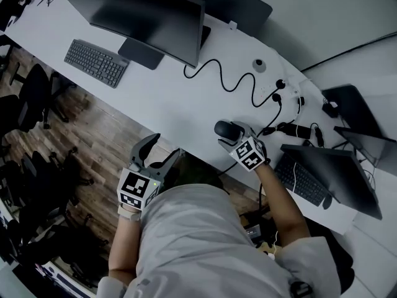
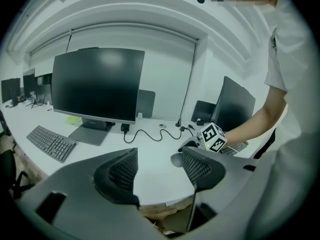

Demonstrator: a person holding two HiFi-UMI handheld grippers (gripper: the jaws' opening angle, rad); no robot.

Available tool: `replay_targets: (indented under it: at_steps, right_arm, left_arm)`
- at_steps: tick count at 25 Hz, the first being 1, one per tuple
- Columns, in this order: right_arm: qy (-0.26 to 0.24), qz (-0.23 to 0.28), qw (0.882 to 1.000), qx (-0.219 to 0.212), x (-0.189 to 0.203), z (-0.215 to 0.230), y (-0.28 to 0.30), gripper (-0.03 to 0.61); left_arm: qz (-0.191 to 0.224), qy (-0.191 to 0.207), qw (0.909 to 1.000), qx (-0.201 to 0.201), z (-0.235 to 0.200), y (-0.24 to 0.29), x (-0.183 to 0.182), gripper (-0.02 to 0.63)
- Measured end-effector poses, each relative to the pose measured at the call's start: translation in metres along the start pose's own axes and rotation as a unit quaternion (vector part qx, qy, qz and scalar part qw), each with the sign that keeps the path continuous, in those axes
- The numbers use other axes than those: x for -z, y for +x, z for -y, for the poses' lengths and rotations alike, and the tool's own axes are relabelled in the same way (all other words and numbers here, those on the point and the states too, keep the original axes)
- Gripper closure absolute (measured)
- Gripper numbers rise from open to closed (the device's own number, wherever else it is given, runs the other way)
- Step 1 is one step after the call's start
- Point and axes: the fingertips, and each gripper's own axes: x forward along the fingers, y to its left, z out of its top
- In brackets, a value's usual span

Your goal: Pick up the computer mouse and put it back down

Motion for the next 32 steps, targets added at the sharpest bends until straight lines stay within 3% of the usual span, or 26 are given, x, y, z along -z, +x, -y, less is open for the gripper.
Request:
replay_targets:
  at_steps: [12,23,32]
  right_arm:
    - [-0.028,-0.046,0.998,-0.04,0.009,0.0,0.026,0.255]
    - [-0.003,-0.031,0.999,-0.021,0.001,-0.003,0.022,0.282]
    - [0.048,0.008,0.998,0.028,-0.022,0.004,-0.004,0.282]
  left_arm:
    - [-0.004,-0.009,0.9999,-0.006,-0.012,-0.003,0.002,0.342]
    - [0.004,-0.012,0.9999,-0.006,-0.02,-0.006,-0.002,0.341]
    - [0.01,0.004,0.9999,0.008,-0.014,-0.002,-0.007,0.342]
